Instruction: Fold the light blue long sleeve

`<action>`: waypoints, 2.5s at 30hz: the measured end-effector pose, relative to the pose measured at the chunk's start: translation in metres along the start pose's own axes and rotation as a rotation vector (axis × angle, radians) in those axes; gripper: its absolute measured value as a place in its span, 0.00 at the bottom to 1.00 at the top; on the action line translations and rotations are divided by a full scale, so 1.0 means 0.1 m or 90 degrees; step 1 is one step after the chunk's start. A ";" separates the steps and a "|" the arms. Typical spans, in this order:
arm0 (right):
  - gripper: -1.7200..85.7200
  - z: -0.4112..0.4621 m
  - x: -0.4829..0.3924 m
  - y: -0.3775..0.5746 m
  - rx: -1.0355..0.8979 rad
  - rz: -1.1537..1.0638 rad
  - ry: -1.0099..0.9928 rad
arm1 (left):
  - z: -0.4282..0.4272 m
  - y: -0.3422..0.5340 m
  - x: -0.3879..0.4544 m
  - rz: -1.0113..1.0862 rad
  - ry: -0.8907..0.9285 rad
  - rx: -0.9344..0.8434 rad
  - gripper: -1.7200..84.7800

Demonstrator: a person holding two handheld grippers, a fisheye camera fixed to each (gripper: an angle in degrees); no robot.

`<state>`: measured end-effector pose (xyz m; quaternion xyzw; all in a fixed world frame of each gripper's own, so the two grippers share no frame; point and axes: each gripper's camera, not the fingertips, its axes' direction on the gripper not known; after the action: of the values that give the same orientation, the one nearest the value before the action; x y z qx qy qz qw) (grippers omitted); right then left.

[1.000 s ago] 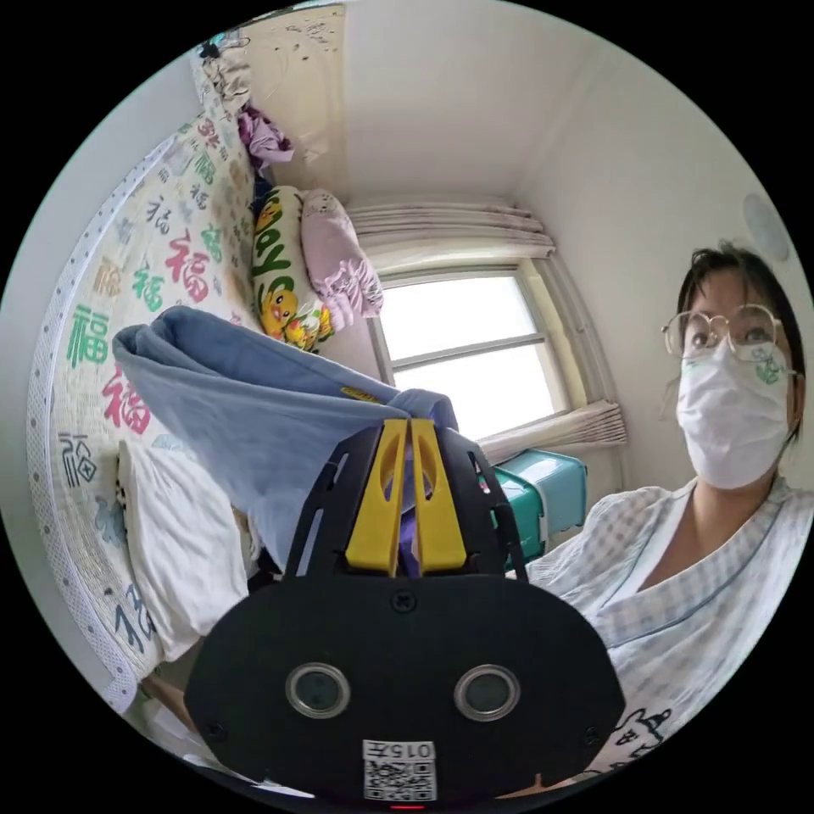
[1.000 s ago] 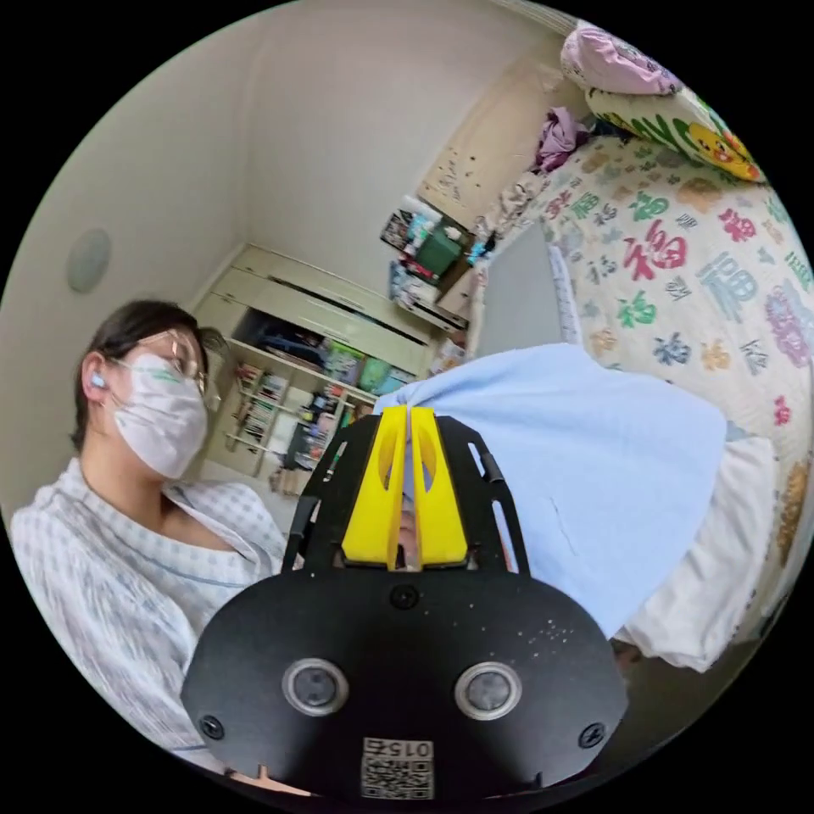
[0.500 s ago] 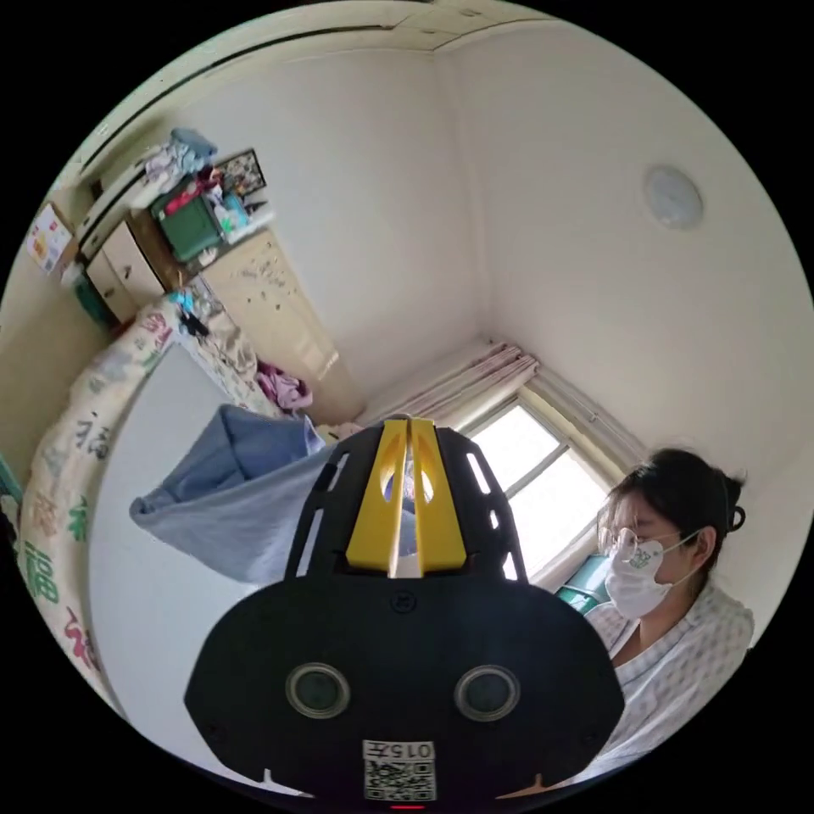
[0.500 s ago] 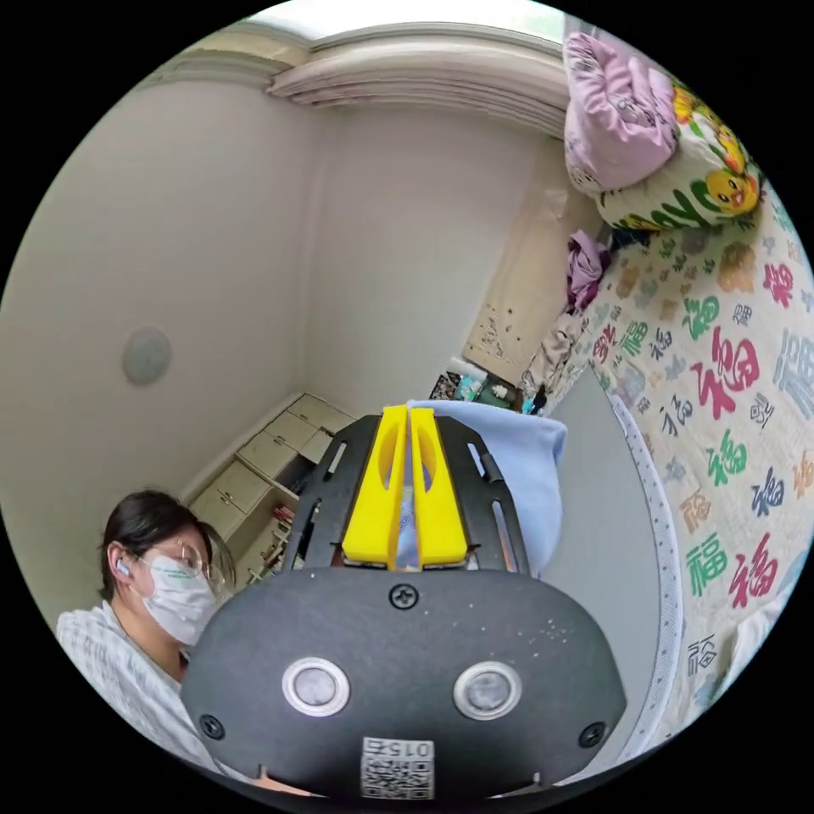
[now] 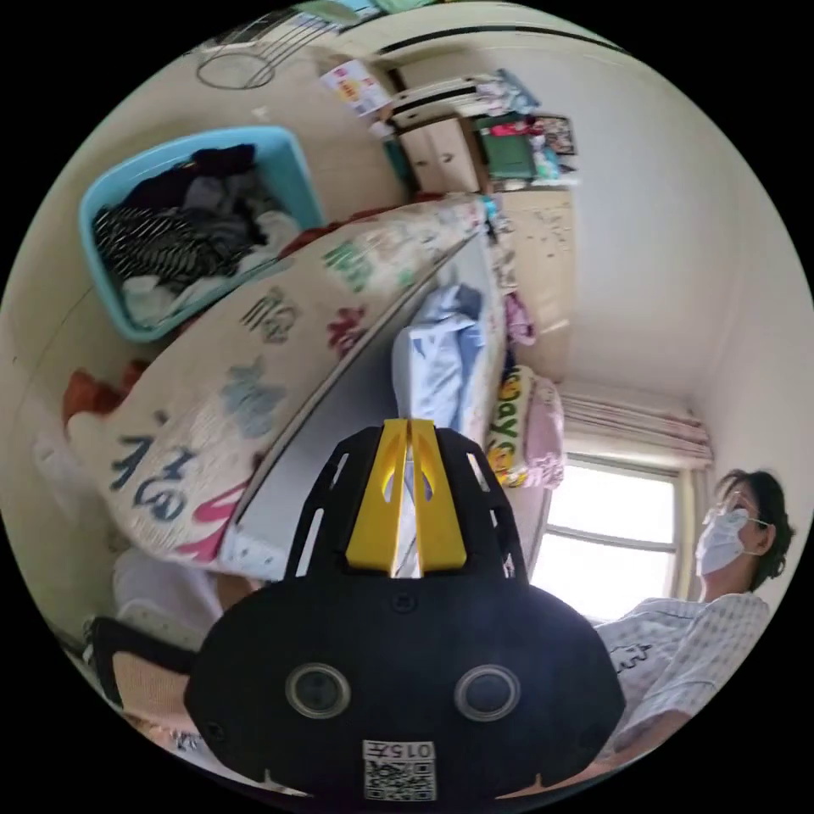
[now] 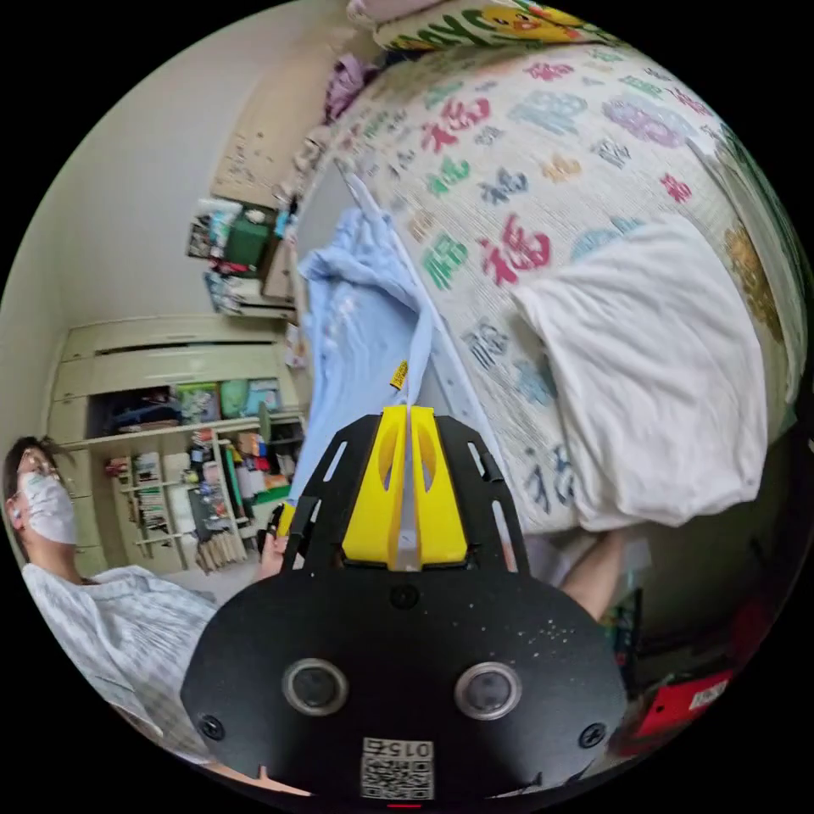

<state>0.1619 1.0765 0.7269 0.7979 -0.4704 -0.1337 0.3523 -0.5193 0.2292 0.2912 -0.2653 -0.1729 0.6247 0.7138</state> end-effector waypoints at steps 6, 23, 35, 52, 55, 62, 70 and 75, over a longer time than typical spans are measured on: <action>0.02 0.69 0.29 0.23 -0.173 0.029 0.240 | 0.17 0.41 -0.38 -0.047 -0.189 -0.126 0.01; 0.02 1.15 0.10 -0.28 -0.255 0.015 0.423 | 0.41 0.03 0.78 0.076 -0.499 -0.214 0.06; 0.12 2.19 -2.14 -2.31 -0.122 -0.361 0.093 | 2.04 -2.06 3.53 0.317 -0.268 -0.035 0.14; 0.20 4.31 -3.71 -3.21 -0.156 -0.548 0.314 | 3.78 -2.69 4.78 0.429 -0.332 -0.187 0.13; 0.08 4.44 -3.57 -3.26 -0.199 -0.539 0.362 | 3.63 -2.69 4.97 0.457 -0.321 -0.192 0.13; 0.02 2.50 -2.84 -3.42 -0.085 -0.430 0.030 | 3.32 -2.74 5.73 0.539 -0.303 -0.168 0.14; 0.02 0.12 -1.12 -2.88 0.147 -0.134 0.181 | 3.76 -2.71 6.58 0.642 -0.317 -0.219 0.15; 0.02 -0.46 -0.39 -2.44 0.214 0.050 0.306 | 4.37 -2.38 6.92 0.640 -0.287 -0.321 0.17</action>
<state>0.3264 1.2048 0.5874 0.8351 -0.4195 0.1524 0.3215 -0.4717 0.9621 0.7236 -0.3365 -0.3164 0.8659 0.1920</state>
